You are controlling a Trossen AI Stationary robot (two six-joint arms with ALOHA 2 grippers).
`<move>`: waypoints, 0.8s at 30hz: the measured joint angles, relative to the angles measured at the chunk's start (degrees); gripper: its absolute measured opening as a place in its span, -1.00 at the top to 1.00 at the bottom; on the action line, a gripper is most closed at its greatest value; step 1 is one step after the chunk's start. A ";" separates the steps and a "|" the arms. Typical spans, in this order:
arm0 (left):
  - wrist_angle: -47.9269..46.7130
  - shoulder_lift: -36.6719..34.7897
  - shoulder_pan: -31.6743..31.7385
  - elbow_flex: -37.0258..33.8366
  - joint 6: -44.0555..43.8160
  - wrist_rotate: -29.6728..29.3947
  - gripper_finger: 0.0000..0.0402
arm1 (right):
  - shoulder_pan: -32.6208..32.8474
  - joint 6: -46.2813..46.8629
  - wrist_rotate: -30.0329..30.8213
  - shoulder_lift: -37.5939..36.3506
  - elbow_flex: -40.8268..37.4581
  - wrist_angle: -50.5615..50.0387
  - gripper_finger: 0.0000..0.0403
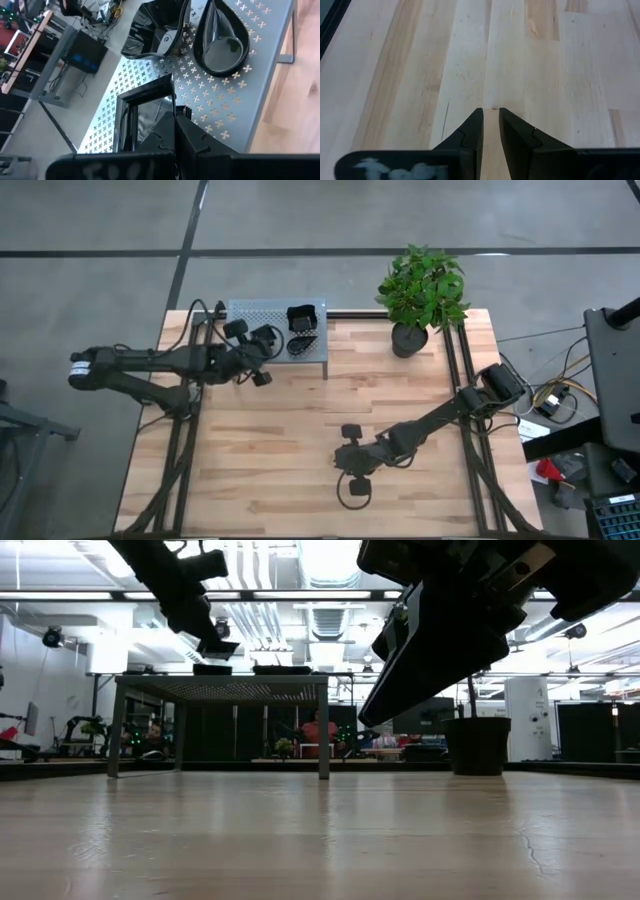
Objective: Pick & Place Mini shaped plates
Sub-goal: Stack the square plate on top of the stacked square plates on the shelf
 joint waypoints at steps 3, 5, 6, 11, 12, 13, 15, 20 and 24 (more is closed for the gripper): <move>-0.76 0.06 0.01 -0.28 0.04 0.00 1.00 | 0.00 -0.02 0.00 0.00 0.00 0.02 0.72; -1.19 0.06 0.04 -1.00 0.04 0.02 1.00 | 0.00 -0.02 0.00 0.00 0.00 0.02 0.72; -1.43 0.08 0.14 -1.36 0.05 0.02 1.00 | 0.00 -0.04 0.00 0.00 0.00 0.02 0.72; -1.34 0.10 0.12 -2.53 1.75 -0.06 1.00 | 0.00 -0.13 0.00 0.00 0.00 0.11 0.72; -1.32 0.10 0.12 -2.60 1.90 -0.24 1.00 | 0.00 -0.15 0.00 0.00 0.00 0.15 0.72; -1.25 0.10 0.12 -2.66 1.94 -0.40 1.00 | 0.00 -0.15 0.00 0.00 0.00 0.15 0.72; -1.25 0.10 0.14 -2.67 1.97 -0.80 1.00 | 0.00 -0.15 0.00 0.00 0.00 0.16 0.72; -1.25 0.10 0.14 -2.67 2.15 -2.66 1.00 | 0.00 -0.15 0.00 0.00 0.00 0.26 0.72; -1.01 0.10 0.14 -2.69 2.56 -2.41 0.97 | 0.00 -0.15 0.01 0.00 0.00 0.33 0.72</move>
